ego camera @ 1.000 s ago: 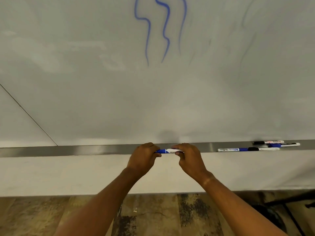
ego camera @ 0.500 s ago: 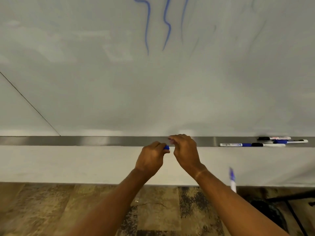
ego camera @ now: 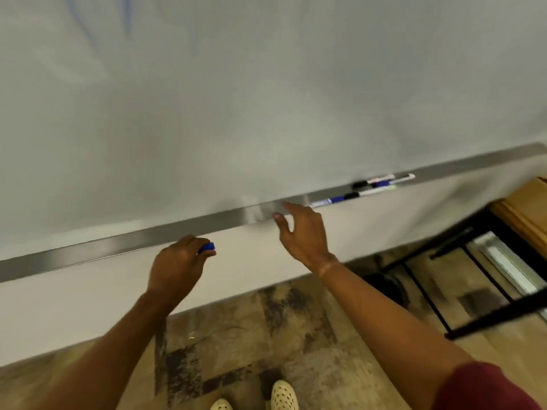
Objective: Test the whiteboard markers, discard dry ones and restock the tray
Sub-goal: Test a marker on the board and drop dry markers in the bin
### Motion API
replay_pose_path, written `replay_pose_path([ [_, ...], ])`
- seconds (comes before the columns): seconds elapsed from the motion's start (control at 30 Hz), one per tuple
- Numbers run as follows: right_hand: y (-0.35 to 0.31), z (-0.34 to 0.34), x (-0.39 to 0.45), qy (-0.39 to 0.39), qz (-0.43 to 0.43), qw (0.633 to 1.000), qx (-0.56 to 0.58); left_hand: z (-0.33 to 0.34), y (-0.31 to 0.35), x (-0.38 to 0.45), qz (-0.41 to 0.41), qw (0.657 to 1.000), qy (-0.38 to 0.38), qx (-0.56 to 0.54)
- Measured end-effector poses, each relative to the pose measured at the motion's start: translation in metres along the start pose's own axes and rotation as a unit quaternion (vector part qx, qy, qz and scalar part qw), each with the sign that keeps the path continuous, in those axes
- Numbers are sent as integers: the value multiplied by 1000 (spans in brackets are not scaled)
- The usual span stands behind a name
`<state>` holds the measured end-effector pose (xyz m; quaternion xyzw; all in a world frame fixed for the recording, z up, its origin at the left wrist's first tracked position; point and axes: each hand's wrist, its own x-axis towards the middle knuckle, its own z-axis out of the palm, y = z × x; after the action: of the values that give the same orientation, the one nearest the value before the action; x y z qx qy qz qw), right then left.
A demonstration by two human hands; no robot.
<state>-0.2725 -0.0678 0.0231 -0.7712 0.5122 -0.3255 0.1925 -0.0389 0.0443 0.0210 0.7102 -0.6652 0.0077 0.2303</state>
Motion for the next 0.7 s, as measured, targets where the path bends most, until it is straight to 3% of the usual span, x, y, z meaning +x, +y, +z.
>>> replay_pose_path([
  [0.27,31,-7,-50,-41,51,993,-96,26,45,19,66,997,-35,-6],
  [0.7,6,-8,-91,-2,106,975,-197,30,47,24,185,980,-72,8],
])
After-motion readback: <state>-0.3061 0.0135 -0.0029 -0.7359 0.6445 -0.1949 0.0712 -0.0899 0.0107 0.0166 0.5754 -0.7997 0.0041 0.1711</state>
